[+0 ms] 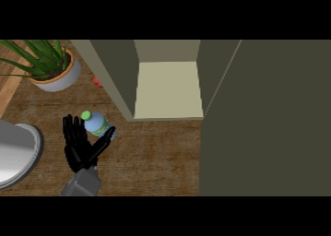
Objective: Pick up the bottled water, place it into the cabinet and close the cabinet
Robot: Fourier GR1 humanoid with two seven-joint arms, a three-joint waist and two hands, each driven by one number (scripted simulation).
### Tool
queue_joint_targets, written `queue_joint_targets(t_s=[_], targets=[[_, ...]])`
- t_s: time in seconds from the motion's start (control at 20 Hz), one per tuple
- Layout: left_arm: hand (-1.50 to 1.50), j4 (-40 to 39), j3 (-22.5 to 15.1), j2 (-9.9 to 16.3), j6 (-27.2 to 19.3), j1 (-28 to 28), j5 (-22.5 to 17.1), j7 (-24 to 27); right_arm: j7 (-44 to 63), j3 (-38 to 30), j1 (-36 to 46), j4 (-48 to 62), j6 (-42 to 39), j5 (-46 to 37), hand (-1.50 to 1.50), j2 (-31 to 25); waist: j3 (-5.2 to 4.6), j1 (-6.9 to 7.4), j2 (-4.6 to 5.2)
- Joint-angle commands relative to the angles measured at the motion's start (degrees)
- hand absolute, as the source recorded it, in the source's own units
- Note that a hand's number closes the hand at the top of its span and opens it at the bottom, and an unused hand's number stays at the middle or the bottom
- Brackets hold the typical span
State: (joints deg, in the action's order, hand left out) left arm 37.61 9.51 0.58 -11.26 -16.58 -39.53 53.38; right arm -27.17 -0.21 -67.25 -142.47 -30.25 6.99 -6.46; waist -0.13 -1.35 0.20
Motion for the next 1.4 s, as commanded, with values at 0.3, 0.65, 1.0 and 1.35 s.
queue_joint_targets(t_s=[0.3, 0.65, 1.0, 1.35], targets=[[1.5, -9.39, 0.64, -0.54, 4.13, -6.15, -3.44, 7.18, 3.9, -4.33, -0.35, -5.98, -1.73, 7.13, -1.5, -0.99, 0.02, 0.25, 0.05], [1.5, -8.32, -0.05, -0.54, -1.34, -8.46, -2.68, 12.97, 4.6, -1.47, -1.5, -7.33, -1.24, 6.5, -1.5, 1.85, 0.02, 0.25, -0.02], [1.5, -4.05, -12.72, 0.67, 17.09, -4.01, 9.19, 1.57, 1.38, -1.54, -2.31, -5.72, -2.2, 3.9, -1.5, 1.46, 0.1, 1.09, -0.44], [1.5, 12.36, -17.88, 2.64, 15.17, 1.15, 10.9, -6.59, 3.15, -1.15, -1.02, -6.47, -0.54, 3.72, -1.5, 2.81, 0.21, 2.24, -0.71]])
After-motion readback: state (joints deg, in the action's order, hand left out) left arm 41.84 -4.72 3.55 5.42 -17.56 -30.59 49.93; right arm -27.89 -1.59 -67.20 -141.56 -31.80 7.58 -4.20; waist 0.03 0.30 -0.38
